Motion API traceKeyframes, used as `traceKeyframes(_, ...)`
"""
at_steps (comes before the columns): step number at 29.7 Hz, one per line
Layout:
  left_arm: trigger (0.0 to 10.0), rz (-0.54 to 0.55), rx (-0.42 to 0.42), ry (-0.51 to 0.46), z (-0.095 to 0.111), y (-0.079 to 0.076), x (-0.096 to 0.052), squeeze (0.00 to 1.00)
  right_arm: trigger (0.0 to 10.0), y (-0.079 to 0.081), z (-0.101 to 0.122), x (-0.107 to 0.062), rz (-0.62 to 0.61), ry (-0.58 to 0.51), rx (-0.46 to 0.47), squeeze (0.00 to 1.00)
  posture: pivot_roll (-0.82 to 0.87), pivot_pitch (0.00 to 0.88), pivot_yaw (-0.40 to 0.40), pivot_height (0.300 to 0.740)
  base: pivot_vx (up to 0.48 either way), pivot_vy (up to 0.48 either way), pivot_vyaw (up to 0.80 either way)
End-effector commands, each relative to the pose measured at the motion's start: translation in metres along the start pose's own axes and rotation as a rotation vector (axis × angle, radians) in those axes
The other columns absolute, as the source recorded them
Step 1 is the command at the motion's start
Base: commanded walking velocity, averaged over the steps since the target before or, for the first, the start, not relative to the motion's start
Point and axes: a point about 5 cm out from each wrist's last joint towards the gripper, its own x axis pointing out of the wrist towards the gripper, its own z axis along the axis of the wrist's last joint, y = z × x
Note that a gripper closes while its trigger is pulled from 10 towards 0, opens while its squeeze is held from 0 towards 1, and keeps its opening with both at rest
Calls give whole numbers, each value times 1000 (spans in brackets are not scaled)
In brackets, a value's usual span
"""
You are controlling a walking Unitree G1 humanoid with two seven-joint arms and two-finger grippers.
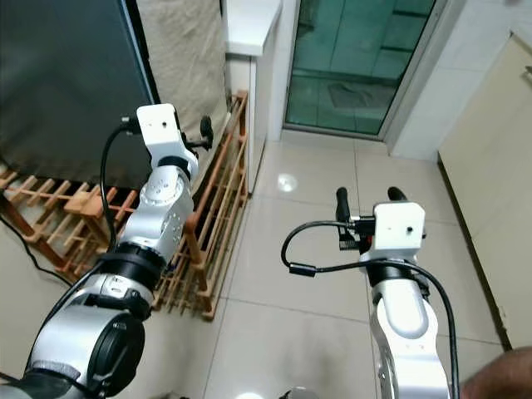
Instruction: Restocking fridge
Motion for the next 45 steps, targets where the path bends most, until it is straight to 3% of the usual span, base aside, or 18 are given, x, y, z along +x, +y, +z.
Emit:
traceKeyframes(1,10000,-10,-8,-8,4,-8,3,0,10000,-4,4,-3,-5,7,-15,0,-281,116,-16,740,0,0,0)
traceKeyframes(11,10000,19,5,1,5,-7,8,0,10000,-9,5,-21,-18,48,-37,0,-323,144,-6,740,0,0,0)
traceKeyframes(14,10000,-46,-24,-5,2,-6,3,0,10000,-8,6,-21,-28,49,-38,0,-317,128,18,740,0,0,0)
traceKeyframes(16,10000,-158,-49,-33,0,-1,-13,0,10000,-8,8,-18,-50,33,-31,0,-302,106,45,740,0,0,0)
traceKeyframes(18,10000,-198,-63,-38,-1,1,-20,0,10000,-9,8,-17,-58,28,-26,0,-299,100,50,740,0,0,0)
traceKeyframes(19,10000,-350,-103,-61,5,1,-42,0,10000,-8,10,-15,-71,11,-16,0,-283,81,62,740,0,0,0)
traceKeyframes(20,10000,-350,-103,-61,5,1,-42,0,10000,-8,10,-15,-71,11,-16,0,-283,81,62,740,0,0,0)
traceKeyframes(22,10000,-543,-120,-89,21,0,-68,0,10000,-7,13,-12,-96,-18,4,0,-237,36,77,740,0,0,0)
traceKeyframes(24,10000,-609,-118,-143,41,4,-80,0,10000,-5,19,-10,-131,-62,24,0,-213,9,79,740,0,0,0)
traceKeyframes(27,10000,-581,-110,-190,55,8,-79,0,10000,-4,23,-5,-145,-91,29,0,-189,0,73,740,0,0,0)
traceKeyframes(28,10000,-451,-87,-259,65,21,-76,0,10000,-6,30,3,-172,-151,43,0,-164,0,60,740,0,0,0)
traceKeyframes(29,10000,-451,-87,-259,65,21,-76,0,10000,-6,30,3,-172,-151,43,0,-164,0,60,740,0,0,0)
traceKeyframes(30,10000,-298,-121,-241,58,34,-77,0,10000,-10,32,7,-203,-182,68,0,-157,0,52,740,0,0,0)
traceKeyframes(31,10000,-264,-133,-219,55,37,-75,0,10000,-11,32,10,-211,-184,74,0,-153,0,47,740,0,0,0)
traceKeyframes(35,10000,-277,-148,-130,39,27,-80,0,10000,-12,35,17,-201,-212,71,0,-145,0,23,740,0,0,0)
traceKeyframes(38,10000,-291,-185,-91,31,17,-71,0,10000,-8,30,26,-150,-210,53,0,-142,0,8,740,0,0,0)
traceKeyframes(42,10000,-211,-280,-34,17,20,-64,0,10000,-7,24,33,-130,-207,54,0,-146,0,14,740,0,0,0)
traceKeyframes(45,10000,-178,-308,-30,14,24,-61,0,10000,-11,23,36,-160,-207,70,0,-157,0,25,740,0,0,0)
